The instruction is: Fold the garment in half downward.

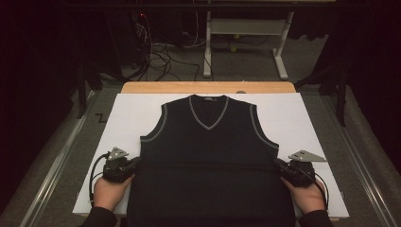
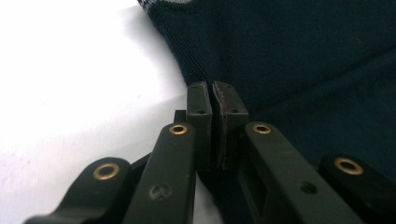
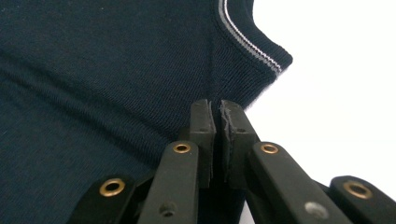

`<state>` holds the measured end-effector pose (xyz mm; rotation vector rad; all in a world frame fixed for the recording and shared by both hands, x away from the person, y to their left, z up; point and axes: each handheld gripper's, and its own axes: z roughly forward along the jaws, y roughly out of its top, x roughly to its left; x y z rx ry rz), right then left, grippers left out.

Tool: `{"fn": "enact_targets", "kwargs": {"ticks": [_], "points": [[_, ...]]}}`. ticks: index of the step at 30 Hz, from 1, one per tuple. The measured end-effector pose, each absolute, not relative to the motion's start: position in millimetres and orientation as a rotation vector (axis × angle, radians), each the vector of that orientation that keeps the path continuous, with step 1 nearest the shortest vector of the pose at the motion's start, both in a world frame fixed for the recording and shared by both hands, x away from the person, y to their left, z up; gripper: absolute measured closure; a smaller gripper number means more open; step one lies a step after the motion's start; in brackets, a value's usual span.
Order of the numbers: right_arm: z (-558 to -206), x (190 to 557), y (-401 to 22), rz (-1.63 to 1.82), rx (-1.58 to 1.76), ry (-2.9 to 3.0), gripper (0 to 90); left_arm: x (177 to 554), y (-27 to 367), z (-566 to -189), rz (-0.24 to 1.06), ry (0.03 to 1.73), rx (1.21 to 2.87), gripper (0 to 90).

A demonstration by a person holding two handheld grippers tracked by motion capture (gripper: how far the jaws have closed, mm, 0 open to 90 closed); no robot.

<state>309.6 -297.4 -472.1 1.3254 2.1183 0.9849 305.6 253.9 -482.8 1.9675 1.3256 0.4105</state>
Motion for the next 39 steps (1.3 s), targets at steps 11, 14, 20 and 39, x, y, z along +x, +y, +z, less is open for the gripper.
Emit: {"fn": "enact_targets", "kwargs": {"ticks": [11,14,20,39], "points": [[-466.1,286.9,-301.0,1.02,1.288,2.13,85.0,278.9,256.5,-473.9,0.41,1.274,1.98,82.2],[-464.1,279.3,-303.8,1.039,1.27,2.133,85.0,270.5,259.4,-470.8,0.408,1.259,1.972,82.1],[-461.6,264.6,-305.1,1.049,1.243,2.141,85.0,253.7,262.5,-466.1,0.388,1.247,1.977,82.1],[-460.2,209.4,-311.8,1.067,1.177,2.177,84.7,206.8,265.3,-467.6,0.345,1.205,2.041,81.7]]}}
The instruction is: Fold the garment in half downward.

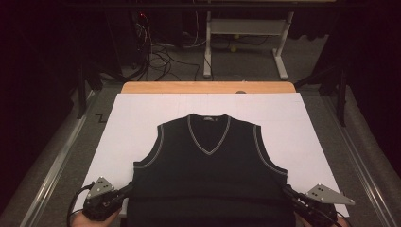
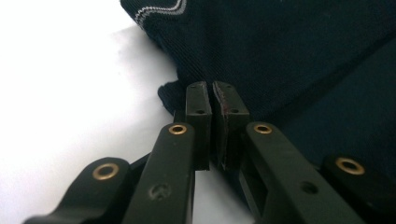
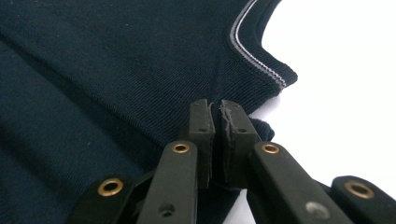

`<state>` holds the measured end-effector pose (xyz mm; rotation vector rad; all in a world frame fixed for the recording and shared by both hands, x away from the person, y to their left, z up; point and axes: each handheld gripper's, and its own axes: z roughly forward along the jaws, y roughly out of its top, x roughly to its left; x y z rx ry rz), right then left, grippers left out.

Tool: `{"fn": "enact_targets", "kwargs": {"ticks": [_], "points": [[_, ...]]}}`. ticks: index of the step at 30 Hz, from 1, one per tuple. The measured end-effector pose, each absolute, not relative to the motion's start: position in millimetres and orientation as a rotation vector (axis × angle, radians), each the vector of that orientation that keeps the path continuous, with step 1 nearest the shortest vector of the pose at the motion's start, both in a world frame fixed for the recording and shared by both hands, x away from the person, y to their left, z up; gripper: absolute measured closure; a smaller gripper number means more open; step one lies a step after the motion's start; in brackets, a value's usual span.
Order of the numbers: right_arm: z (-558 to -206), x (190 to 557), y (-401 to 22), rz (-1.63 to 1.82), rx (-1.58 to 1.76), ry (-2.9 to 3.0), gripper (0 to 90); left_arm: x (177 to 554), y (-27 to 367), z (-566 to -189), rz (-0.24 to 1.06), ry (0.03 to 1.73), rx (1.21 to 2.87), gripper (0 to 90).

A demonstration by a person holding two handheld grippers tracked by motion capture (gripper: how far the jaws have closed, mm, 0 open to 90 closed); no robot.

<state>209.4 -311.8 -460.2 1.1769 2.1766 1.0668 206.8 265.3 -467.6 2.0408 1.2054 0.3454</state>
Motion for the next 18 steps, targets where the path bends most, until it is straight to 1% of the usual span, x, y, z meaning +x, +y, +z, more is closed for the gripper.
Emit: {"fn": "enact_targets", "kwargs": {"ticks": [5,6,7,10,11,12,14,15,16,17,18], "points": [[-461.1,205.3,-312.9,1.07,1.173,2.179,83.6,204.4,264.6,-467.4,0.354,1.197,2.047,80.9],[-461.5,206.0,-312.5,1.071,1.179,2.18,81.9,205.6,264.6,-467.8,0.355,1.202,2.046,76.2],[-461.5,206.0,-312.5,1.071,1.179,2.18,81.9,206.2,264.9,-468.0,0.355,1.202,2.045,76.2],[-462.4,207.1,-312.7,1.084,1.183,2.17,73.0,207.6,266.8,-468.3,0.352,1.186,2.022,71.0],[-462.2,208.3,-314.7,1.11,1.193,2.155,67.6,207.6,267.5,-467.9,0.358,1.176,2.014,66.4],[-462.2,208.3,-314.7,1.11,1.193,2.155,67.6,207.8,267.8,-467.8,0.362,1.179,2.01,66.4],[-462.3,209.6,-316.7,1.132,1.204,2.14,62.8,209.0,268.9,-468.3,0.368,1.182,1.995,59.4],[-463.0,210.7,-317.5,1.147,1.213,2.116,55.5,209.8,269.4,-468.7,0.367,1.183,1.989,53.3],[-463.0,210.7,-317.5,1.147,1.213,2.116,55.5,210.4,269.8,-469.1,0.367,1.18,1.984,53.3],[-463.6,212.3,-317.5,1.153,1.212,2.095,48.0,211.2,270.5,-469.5,0.37,1.174,1.978,50.2],[-463.6,212.3,-317.5,1.153,1.212,2.095,48.0,211.7,271.1,-469.5,0.369,1.168,1.972,50.2]]}}
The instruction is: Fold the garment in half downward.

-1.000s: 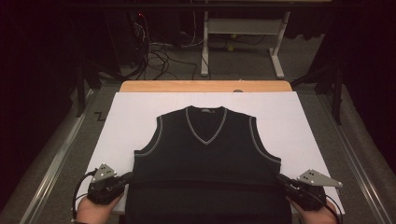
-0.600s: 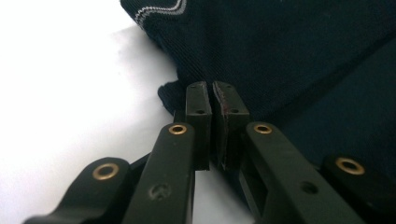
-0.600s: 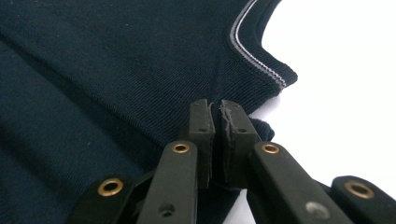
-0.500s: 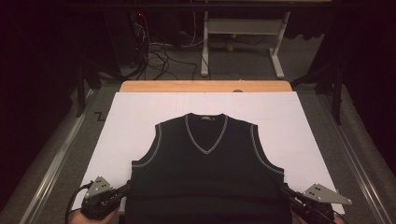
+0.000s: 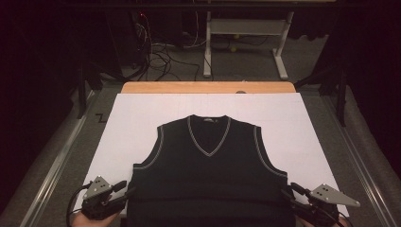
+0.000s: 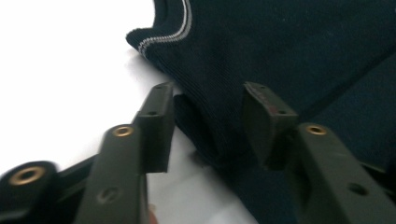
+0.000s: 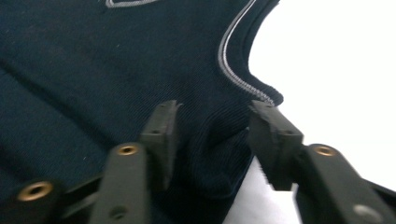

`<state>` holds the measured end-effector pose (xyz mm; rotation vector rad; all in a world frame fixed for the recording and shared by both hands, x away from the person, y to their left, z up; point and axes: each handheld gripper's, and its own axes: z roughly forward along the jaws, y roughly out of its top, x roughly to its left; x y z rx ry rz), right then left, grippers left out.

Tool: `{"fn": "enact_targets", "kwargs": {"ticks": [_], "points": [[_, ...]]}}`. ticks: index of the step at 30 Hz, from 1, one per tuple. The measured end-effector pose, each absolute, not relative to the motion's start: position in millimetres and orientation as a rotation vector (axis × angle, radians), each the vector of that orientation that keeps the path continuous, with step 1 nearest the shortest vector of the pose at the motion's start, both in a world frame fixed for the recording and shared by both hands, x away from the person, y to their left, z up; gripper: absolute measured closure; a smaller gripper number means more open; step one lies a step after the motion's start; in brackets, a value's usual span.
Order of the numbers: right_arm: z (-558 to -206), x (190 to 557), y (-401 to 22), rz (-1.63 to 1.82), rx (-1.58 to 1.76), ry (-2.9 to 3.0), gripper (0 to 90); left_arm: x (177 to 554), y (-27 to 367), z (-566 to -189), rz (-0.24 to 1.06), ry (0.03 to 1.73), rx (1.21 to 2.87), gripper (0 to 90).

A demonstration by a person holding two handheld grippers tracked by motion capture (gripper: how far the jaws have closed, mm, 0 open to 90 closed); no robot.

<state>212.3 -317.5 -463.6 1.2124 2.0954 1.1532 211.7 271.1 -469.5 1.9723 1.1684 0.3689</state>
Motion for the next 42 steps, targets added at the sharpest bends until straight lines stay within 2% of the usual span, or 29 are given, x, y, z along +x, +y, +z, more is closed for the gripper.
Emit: {"fn": "enact_targets", "kwargs": {"ticks": [1,7,18,20,23,26,42], "points": [[-463.7,212.7,-317.1,1.156,1.211,2.087,44.3,212.4,271.5,-469.4,0.376,1.162,1.958,49.8],[-464.0,220.4,-310.8,1.191,1.196,2.056,28.1,221.5,272.6,-467.3,0.394,1.166,1.889,30.6],[-462.4,246.1,-306.4,1.183,1.223,2.026,14.8,250.0,264.5,-470.4,0.396,1.182,1.896,12.6],[-462.1,250.8,-305.7,1.18,1.234,2.034,12.8,254.6,263.9,-469.8,0.413,1.18,1.891,11.7],[-461.5,258.1,-305.2,1.17,1.248,2.028,7.2,262.7,262.6,-467.4,0.446,1.17,1.89,5.8],[-460.5,265.7,-304.7,1.166,1.268,2.02,0.3,272.6,262.3,-465.1,0.425,1.172,1.856,1.2],[-449.4,331.6,-285.7,1.138,1.251,2.029,0.3,339.0,240.1,-449.4,0.46,1.135,1.85,0.0]]}}
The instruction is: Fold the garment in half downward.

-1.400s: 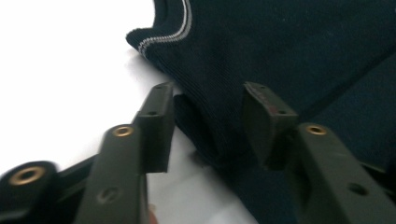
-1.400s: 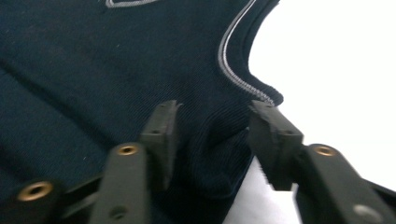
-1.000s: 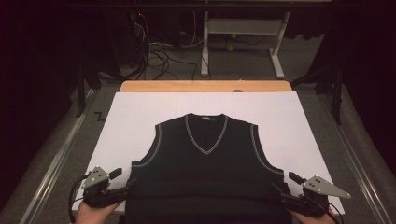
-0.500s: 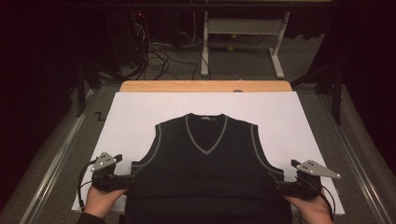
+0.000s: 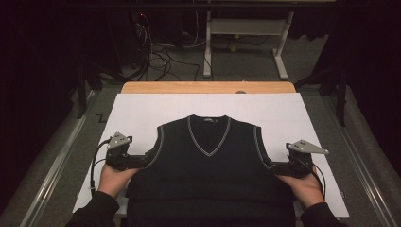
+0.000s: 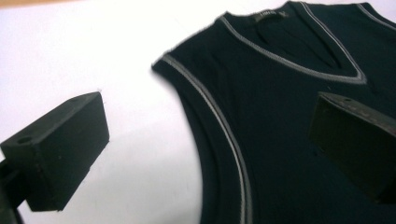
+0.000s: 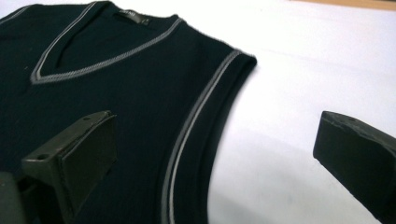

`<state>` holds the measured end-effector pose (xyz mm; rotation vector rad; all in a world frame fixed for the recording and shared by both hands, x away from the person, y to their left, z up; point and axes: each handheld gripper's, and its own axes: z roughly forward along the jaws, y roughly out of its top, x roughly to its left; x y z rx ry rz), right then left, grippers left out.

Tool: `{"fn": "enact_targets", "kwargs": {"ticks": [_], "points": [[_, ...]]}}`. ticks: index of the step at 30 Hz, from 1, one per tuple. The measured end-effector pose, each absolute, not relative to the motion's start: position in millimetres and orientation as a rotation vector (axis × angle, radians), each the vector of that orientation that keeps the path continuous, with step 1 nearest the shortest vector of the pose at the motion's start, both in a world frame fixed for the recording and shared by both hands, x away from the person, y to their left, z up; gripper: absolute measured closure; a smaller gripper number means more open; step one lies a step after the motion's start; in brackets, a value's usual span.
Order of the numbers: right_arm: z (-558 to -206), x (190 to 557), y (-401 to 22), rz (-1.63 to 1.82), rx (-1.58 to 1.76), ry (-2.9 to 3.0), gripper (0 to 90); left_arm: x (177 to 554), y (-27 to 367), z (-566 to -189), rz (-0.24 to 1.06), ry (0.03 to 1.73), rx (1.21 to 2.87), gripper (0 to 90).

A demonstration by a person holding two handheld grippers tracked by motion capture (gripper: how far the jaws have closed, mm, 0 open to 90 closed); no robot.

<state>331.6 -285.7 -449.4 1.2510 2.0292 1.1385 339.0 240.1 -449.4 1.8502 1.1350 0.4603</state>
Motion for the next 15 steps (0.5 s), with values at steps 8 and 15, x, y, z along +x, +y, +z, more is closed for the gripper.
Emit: {"fn": "enact_targets", "kwargs": {"ticks": [8,15], "points": [[-445.5,361.9,-273.0,1.128,1.249,2.041,1.0,372.4,238.2,-442.1,0.457,1.187,1.851,0.0],[-443.8,385.8,-266.2,1.132,1.283,2.024,0.8,392.8,233.4,-440.6,0.438,1.211,1.83,0.0]]}}
